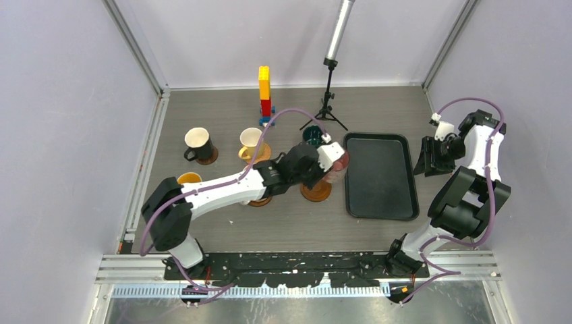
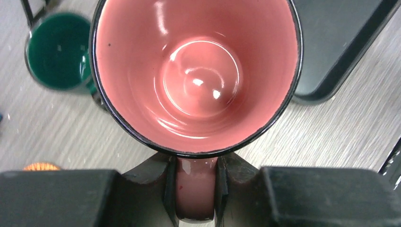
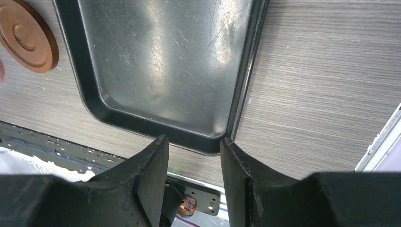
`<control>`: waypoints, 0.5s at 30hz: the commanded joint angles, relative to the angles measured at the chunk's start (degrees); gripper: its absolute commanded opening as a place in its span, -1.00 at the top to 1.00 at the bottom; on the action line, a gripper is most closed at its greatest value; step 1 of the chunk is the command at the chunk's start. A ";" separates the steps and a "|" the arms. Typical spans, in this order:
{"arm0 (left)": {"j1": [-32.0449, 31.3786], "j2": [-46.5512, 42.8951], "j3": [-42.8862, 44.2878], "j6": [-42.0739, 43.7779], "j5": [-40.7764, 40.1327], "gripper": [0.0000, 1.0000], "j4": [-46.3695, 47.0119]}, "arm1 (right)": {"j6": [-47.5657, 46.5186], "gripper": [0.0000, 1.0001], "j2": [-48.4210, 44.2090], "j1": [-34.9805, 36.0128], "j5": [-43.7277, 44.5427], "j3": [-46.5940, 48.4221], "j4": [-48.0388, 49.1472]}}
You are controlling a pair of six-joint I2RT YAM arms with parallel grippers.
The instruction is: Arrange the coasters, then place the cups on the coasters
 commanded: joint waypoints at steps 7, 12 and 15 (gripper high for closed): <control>0.11 -10.10 -13.54 -2.09 -9.11 1.00 18.79 | 1.55 0.01 -0.72 2.29 -0.44 0.73 -0.06; 0.13 -9.72 -15.22 -3.95 -9.55 1.00 20.75 | 1.84 0.01 -0.46 2.99 0.13 1.24 0.04; 0.07 -9.13 -15.30 -5.30 -9.15 1.00 20.73 | 1.93 0.01 -0.17 3.27 0.37 1.65 0.04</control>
